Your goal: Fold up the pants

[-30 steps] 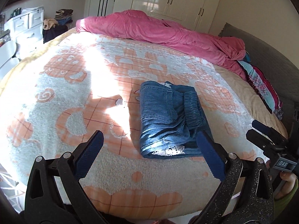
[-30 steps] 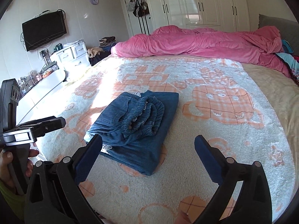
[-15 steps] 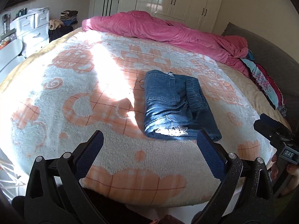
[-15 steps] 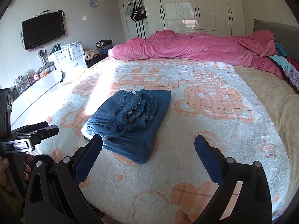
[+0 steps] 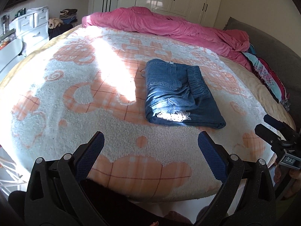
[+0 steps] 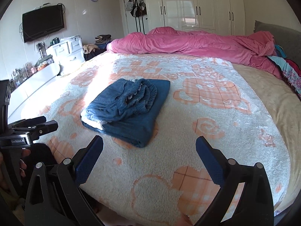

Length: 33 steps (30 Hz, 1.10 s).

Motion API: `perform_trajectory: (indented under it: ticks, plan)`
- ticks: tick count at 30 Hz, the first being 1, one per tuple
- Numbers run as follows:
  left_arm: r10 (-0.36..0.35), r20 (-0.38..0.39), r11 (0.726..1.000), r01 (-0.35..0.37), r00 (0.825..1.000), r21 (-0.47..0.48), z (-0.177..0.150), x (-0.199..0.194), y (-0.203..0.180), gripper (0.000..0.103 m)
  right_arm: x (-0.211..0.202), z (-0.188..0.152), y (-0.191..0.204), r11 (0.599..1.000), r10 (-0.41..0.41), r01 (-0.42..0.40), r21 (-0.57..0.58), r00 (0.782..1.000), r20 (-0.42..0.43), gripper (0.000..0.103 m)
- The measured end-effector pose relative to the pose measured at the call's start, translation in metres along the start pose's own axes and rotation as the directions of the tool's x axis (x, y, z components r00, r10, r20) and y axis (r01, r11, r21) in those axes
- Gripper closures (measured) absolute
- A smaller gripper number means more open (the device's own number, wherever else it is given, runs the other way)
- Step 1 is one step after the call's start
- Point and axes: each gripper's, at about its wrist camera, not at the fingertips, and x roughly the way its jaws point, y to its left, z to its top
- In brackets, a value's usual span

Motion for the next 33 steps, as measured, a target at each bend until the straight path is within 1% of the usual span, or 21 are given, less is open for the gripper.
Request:
perform_trajectory:
  ticks: [2,6,14,22,33]
  plan:
    - [-0.005,-0.015,1.0,0.005,1.0,0.003,-0.004,0.003,-0.001,0.01,0.004,-0.005,0.001,1.0,0.013,-0.013,0.005,1.0,-0.022,0.005]
    - [0.007,-0.034,1.0,-0.007,0.999,-0.006,-0.009,0.007,0.001,0.01,0.011,-0.015,0.004,1.0,0.018,-0.018,-0.002,0.999,-0.051,0.005]
    - [0.005,-0.062,1.0,-0.006,0.998,-0.009,-0.017,0.016,0.002,0.009,0.022,-0.026,0.005,1.0,0.023,-0.022,0.006,0.996,-0.088,0.005]
    - [0.012,-0.083,1.0,-0.013,0.996,-0.01,-0.021,0.022,0.005,0.009,0.026,-0.027,0.006,1.0,0.017,-0.017,0.004,0.995,-0.096,0.005]
    - [0.013,-0.085,1.0,-0.014,0.996,-0.013,-0.022,0.022,0.006,0.009,0.025,-0.026,0.006,1.0,0.008,-0.008,0.006,0.996,-0.088,0.005]
